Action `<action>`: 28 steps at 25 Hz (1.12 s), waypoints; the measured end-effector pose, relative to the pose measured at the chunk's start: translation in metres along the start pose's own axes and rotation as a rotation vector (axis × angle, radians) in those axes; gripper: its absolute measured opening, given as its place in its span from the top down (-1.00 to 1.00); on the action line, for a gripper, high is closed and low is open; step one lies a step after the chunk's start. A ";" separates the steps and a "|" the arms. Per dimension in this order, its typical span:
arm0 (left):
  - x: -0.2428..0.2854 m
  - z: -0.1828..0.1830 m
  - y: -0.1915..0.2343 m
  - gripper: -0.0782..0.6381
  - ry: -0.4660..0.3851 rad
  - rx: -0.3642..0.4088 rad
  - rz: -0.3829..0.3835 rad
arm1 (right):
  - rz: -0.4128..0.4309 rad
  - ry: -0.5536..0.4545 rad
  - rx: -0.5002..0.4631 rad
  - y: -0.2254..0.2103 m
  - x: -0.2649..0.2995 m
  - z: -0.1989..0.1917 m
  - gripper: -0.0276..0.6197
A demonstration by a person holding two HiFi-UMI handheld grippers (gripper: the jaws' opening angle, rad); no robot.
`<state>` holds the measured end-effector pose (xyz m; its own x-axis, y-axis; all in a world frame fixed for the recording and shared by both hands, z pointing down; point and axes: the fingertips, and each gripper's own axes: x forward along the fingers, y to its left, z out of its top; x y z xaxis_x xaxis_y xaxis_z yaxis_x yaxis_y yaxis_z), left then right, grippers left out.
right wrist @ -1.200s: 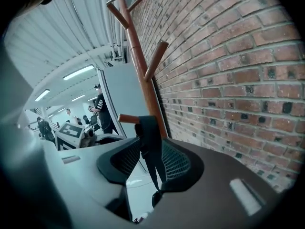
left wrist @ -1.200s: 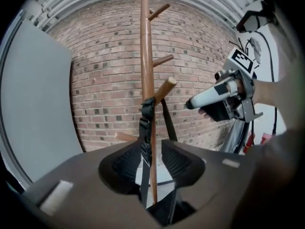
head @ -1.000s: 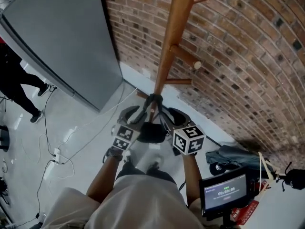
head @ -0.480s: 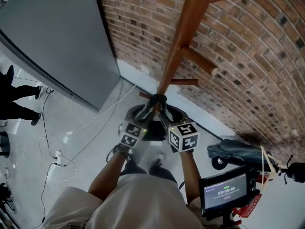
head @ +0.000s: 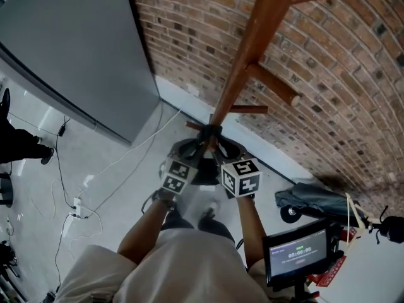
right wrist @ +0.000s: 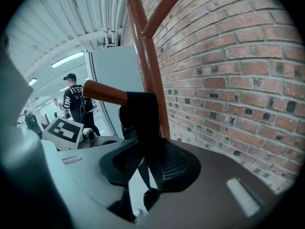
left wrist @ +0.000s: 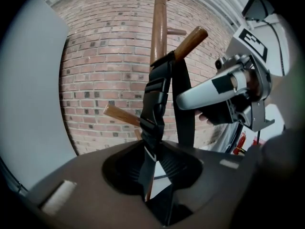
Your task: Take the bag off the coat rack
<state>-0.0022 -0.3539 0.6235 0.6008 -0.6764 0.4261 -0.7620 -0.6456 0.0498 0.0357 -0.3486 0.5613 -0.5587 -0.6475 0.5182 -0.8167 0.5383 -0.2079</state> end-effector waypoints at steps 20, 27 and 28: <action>-0.031 0.024 0.014 0.70 -0.059 -0.082 0.034 | -0.042 -0.072 0.012 -0.002 -0.035 0.020 0.90; -0.056 0.048 0.017 0.70 -0.131 -0.100 0.037 | -0.032 -0.135 -0.005 0.006 -0.059 0.041 0.90; -0.060 0.052 0.016 0.70 -0.139 -0.098 0.037 | -0.030 -0.144 -0.006 0.006 -0.063 0.045 0.90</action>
<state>-0.0382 -0.3422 0.5513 0.5946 -0.7458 0.3003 -0.7999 -0.5864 0.1275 0.0591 -0.3287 0.4902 -0.5496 -0.7337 0.3996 -0.8325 0.5209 -0.1887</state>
